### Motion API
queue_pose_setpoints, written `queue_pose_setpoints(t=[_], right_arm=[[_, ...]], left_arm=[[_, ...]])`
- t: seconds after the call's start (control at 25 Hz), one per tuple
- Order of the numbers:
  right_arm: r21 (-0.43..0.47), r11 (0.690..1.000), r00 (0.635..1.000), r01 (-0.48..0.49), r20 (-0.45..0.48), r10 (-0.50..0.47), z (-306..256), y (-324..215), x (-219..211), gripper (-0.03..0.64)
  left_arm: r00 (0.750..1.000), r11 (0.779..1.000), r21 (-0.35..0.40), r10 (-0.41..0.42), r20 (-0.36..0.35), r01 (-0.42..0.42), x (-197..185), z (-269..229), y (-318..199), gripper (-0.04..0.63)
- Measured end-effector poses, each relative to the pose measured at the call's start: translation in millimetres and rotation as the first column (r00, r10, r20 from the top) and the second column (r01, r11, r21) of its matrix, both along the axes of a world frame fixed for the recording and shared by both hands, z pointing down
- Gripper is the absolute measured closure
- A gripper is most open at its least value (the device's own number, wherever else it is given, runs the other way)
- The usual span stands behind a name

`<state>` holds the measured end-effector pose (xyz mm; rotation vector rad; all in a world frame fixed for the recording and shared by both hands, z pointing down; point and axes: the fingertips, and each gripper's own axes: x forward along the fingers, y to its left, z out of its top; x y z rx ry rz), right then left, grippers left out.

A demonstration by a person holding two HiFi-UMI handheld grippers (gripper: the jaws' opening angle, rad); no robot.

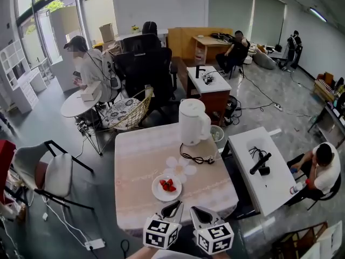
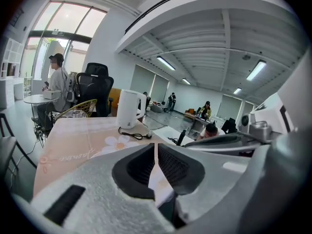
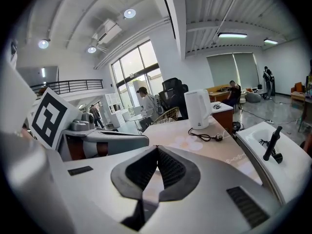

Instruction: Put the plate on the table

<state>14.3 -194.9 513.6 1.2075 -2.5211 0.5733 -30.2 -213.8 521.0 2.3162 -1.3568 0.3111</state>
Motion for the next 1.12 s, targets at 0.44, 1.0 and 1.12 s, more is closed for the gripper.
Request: queue_pose_setpoints(t=[0.44, 1.0, 1.12], right_arm=[[0.055, 0.998, 1.0, 0.0, 0.023, -0.001, -15, 26, 31, 0.614], [0.055, 0.999, 0.999, 0.004, 0.044, -0.007, -12, 36, 48, 0.614], [0.052, 0.999, 0.999, 0.007, 0.048, -0.01, -11, 35, 51, 0.614]], left_arm=[[0.998, 0.998, 0.014, 0.065, 0.028, -0.065, 43, -8, 38, 0.588], [0.995, 0.996, 0.009, 0.088, 0.045, -0.088, 65, -7, 51, 0.588], [0.995, 0.996, 0.008, 0.09, 0.044, -0.09, 69, -8, 50, 0.588]])
